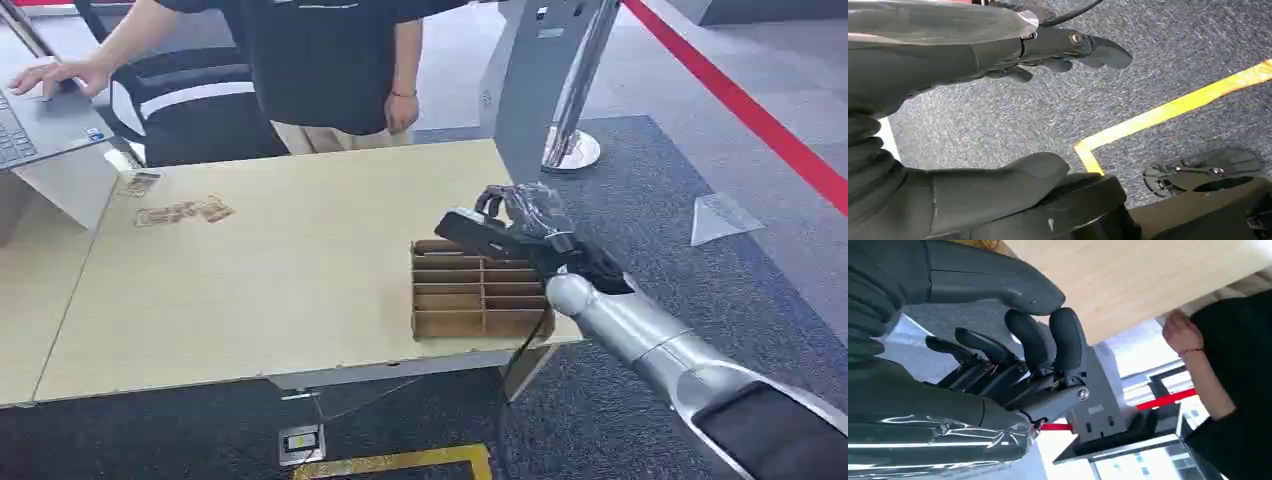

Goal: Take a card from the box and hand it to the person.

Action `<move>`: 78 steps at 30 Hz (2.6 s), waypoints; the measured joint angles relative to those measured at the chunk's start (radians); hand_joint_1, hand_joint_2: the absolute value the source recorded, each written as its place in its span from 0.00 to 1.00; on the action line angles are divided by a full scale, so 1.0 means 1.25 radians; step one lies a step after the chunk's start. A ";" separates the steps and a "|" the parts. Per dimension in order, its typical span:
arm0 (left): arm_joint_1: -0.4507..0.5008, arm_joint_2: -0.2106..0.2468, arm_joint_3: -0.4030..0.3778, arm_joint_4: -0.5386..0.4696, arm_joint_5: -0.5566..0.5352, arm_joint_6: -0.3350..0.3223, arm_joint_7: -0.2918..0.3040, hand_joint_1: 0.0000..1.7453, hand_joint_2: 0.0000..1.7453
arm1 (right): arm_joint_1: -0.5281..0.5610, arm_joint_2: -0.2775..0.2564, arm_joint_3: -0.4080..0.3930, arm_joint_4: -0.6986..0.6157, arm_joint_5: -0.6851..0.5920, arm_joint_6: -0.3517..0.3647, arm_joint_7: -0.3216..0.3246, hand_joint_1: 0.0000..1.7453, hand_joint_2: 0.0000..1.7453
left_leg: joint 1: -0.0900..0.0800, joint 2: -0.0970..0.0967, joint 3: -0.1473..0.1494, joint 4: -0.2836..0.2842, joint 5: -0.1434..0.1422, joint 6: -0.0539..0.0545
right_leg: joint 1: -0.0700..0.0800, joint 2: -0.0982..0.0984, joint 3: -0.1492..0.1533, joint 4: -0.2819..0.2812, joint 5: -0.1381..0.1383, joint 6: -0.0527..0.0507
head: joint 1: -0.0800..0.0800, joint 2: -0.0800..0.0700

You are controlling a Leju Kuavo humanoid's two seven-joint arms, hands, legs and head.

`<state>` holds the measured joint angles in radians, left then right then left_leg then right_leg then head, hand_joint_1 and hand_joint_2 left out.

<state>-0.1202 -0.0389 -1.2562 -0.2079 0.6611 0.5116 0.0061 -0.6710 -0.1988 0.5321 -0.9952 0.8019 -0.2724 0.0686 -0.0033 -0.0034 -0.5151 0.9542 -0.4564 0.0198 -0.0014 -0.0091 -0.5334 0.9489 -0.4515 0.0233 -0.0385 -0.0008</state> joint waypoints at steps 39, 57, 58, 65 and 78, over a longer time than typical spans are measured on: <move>-0.002 0.005 0.000 0.000 0.002 -0.001 0.003 0.00 1.00 | -0.027 -0.003 0.061 0.004 -0.131 -0.003 -0.038 0.32 1.00 | 0.000 0.000 0.000 0.000 0.000 0.000 | 0.000 0.000 0.000 0.000 0.000 0.000 | 0.000 0.000; 0.001 0.008 0.000 0.000 0.011 -0.002 0.003 0.00 1.00 | 0.022 -0.062 0.062 -0.068 -0.050 0.040 0.034 0.62 1.00 | 0.000 0.000 0.000 0.000 0.000 0.000 | 0.000 0.000 0.000 0.000 0.000 0.000 | 0.000 0.000; 0.001 0.008 0.000 0.000 0.011 -0.002 0.003 0.00 1.00 | 0.026 -0.066 0.061 -0.072 -0.049 0.043 0.037 0.62 1.00 | 0.000 0.000 0.000 0.000 0.000 0.000 | 0.000 0.000 0.000 0.000 0.000 0.000 | 0.000 0.000; 0.001 0.009 0.000 0.000 0.011 -0.001 -0.001 0.00 1.00 | 0.041 -0.085 0.058 -0.092 -0.043 0.055 0.042 0.54 1.00 | 0.000 0.000 0.000 0.000 0.000 0.000 | 0.000 0.000 0.000 0.000 0.000 0.000 | 0.000 0.000; 0.001 0.011 0.000 0.000 0.015 -0.001 -0.006 0.00 1.00 | 0.063 -0.102 0.056 -0.109 -0.040 0.077 0.041 0.53 1.00 | 0.000 0.000 0.000 0.000 0.000 0.000 | 0.000 0.000 0.000 0.000 0.000 0.000 | 0.000 0.000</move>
<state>-0.1184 -0.0248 -1.2562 -0.2079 0.6794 0.5104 -0.0015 -0.5926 -0.3265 0.6024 -1.1318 0.7515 -0.1759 0.1202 -0.0032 -0.0035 -0.5149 0.9540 -0.4563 0.0197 -0.0012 -0.0090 -0.5336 0.9490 -0.4519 0.0229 -0.0389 -0.0008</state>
